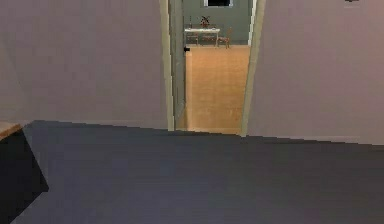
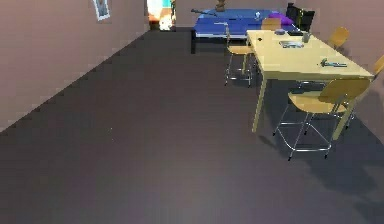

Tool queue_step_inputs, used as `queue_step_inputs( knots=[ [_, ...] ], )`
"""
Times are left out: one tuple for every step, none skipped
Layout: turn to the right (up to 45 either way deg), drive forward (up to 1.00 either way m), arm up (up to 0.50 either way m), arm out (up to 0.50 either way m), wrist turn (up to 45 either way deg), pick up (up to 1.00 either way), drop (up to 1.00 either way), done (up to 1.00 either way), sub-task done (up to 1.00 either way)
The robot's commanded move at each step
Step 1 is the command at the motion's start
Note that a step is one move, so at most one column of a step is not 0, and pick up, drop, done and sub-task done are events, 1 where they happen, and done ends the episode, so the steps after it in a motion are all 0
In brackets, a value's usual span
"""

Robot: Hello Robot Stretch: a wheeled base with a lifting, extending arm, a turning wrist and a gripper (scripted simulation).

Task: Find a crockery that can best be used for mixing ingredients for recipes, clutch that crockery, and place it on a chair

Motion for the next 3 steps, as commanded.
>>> queue_step_inputs(
  knots=[
    [12.0,0.00,0.00,0.00,0.0,0.00,0.00,0.00,0.00],
    [0.0,1.00,0.00,0.00,0.0,0.00,0.00,0.00,0.00],
    [0.0,0.80,0.00,0.00,0.0,0.00,0.00,0.00,0.00]
  ],
)
